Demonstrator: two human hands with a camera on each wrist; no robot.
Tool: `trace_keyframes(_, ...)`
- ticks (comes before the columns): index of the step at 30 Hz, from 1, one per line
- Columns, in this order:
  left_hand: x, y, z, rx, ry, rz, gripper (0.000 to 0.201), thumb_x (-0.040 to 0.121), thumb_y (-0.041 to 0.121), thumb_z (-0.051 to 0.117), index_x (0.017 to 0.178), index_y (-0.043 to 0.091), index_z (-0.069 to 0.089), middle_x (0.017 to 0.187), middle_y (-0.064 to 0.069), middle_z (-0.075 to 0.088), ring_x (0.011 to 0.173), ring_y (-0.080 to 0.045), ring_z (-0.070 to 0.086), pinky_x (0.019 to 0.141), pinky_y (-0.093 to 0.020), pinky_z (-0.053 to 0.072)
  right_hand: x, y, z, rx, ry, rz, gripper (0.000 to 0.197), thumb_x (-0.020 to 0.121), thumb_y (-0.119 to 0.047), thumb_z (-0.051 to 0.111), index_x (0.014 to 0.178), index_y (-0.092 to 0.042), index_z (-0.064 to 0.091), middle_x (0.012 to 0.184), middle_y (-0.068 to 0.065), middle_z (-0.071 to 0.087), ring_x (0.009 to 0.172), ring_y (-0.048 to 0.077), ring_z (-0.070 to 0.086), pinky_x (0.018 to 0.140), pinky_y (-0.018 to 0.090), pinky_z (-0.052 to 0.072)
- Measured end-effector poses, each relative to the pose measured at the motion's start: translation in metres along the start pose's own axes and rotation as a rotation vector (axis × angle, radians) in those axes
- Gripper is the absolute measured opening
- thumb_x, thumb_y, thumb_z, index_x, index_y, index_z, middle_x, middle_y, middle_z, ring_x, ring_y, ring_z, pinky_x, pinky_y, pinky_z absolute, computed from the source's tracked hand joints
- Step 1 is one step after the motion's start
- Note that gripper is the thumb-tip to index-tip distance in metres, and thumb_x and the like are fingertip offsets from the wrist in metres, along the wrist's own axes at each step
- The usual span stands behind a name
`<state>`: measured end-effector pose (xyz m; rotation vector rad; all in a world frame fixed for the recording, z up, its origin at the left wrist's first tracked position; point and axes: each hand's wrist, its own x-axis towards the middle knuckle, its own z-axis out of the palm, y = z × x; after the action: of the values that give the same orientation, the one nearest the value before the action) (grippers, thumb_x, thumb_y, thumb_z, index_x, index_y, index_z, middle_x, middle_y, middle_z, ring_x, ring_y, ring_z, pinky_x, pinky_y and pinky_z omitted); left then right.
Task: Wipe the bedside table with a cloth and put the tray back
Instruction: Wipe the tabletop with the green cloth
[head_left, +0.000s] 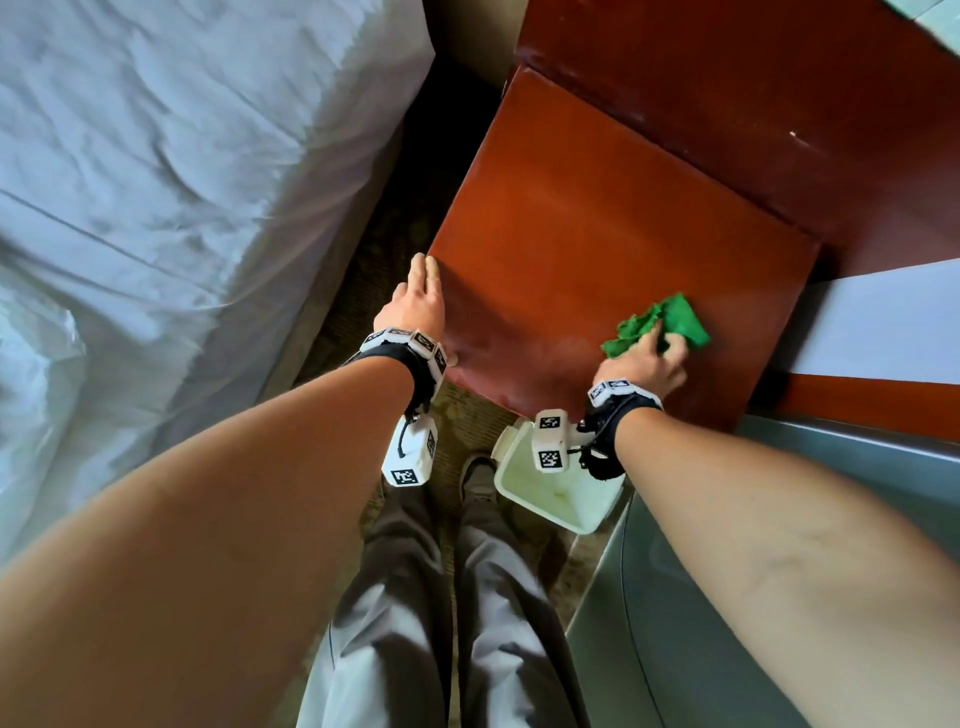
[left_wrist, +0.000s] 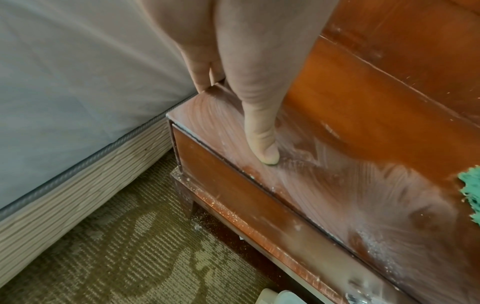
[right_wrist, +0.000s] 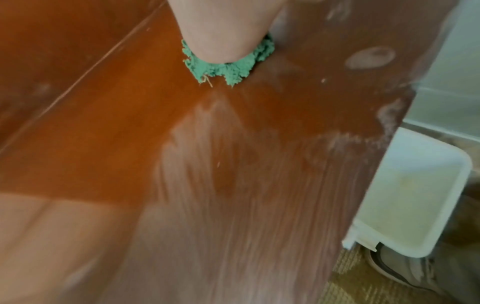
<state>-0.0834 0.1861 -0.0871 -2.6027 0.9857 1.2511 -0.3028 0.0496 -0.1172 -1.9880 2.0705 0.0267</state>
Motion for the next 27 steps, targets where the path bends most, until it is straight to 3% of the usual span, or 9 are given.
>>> trace_keyframes(3,0.001,0.000,0.000,-0.005,-0.001,0.008,0.142,0.062,0.033,0.091,0.154,0.013,-0.015,0.163,0.000,-0.017,0.148,-0.027,0.017,0.112,-0.043,0.037,0.008,0.014,-0.009,-0.019,-0.021,0.106,0.064,0.086,-0.005,0.046,0.147,-0.022,0.038,0.146,0.000,0.029,0.115,0.034,0.039,0.099,0.032,0.036)
trace_keyframes(7,0.000,-0.002,0.000,-0.003,0.004,0.023,0.141,0.062,0.031,0.091,0.154,0.013,-0.014,0.163,-0.001,-0.016,0.148,-0.028,0.018,0.112,-0.044,0.037,0.005,0.007,-0.011,-0.065,-0.109,0.036,0.071,0.082,-0.002,0.042,0.148,-0.026,0.033,0.148,-0.004,0.021,0.116,0.031,0.034,0.099,0.031,0.040)
trace_keyframes(9,-0.001,-0.002,0.001,-0.006,0.008,0.027,0.140,0.062,0.030,0.091,0.155,0.013,-0.013,0.163,-0.002,-0.015,0.147,-0.028,0.018,0.112,-0.044,0.037,-0.005,-0.001,-0.007,-0.080,-0.118,-0.090,0.071,0.081,0.000,0.041,0.147,-0.027,0.036,0.149,-0.006,0.022,0.116,0.030,0.034,0.097,0.029,0.039)
trace_keyframes(12,-0.001,-0.003,0.001,-0.011,0.012,0.033,0.141,0.062,0.028,0.091,0.154,0.013,-0.014,0.163,-0.002,-0.015,0.148,-0.028,0.018,0.112,-0.045,0.036,-0.024,-0.020,0.001,-0.068,-0.103,-0.337,0.070,0.077,0.001,0.043,0.141,-0.027,0.046,0.148,-0.005,0.032,0.114,0.033,0.038,0.097,0.035,0.042)
trace_keyframes(17,-0.002,-0.005,0.000,-0.018,0.016,0.042,0.140,0.063,0.027,0.092,0.155,0.015,-0.013,0.164,-0.001,-0.014,0.147,-0.028,0.019,0.112,-0.043,0.036,-0.066,-0.052,0.005,-0.107,-0.210,-0.745,0.072,0.075,0.008,0.046,0.137,-0.029,0.052,0.144,-0.007,0.040,0.117,0.031,0.040,0.083,0.037,0.051)
trace_keyframes(20,-0.006,-0.005,0.002,0.001,0.077,0.054,0.135,0.064,0.030,0.091,0.156,0.012,-0.006,0.164,-0.002,-0.010,0.143,-0.029,0.023,0.106,-0.045,0.042,-0.084,-0.059,0.006,-0.174,-0.307,-0.942,0.067,0.081,0.004,0.044,0.139,-0.030,0.049,0.148,-0.006,0.038,0.124,0.031,0.038,0.083,0.038,0.050)
trace_keyframes(24,-0.017,-0.008,0.015,0.084,0.255,0.113,0.115,0.075,0.033,0.083,0.155,0.002,0.006,0.163,-0.011,-0.002,0.142,-0.030,0.020,0.109,-0.042,0.038,-0.083,-0.047,0.004,-0.210,-0.392,-1.074,0.074,0.079,0.009,0.054,0.139,-0.034,0.047,0.147,-0.007,0.038,0.124,0.027,0.038,0.083,0.037,0.052)
trace_keyframes(27,-0.027,-0.008,0.027,0.095,0.227,0.124,0.128,0.065,0.044,0.086,0.154,-0.003,0.006,0.162,-0.011,0.001,0.145,-0.029,0.014,0.116,-0.039,0.030,-0.080,-0.020,-0.003,-0.153,-0.344,-0.939,0.069,0.082,0.004,0.058,0.136,-0.037,0.050,0.141,-0.014,0.039,0.115,0.023,0.042,0.071,0.031,0.052)
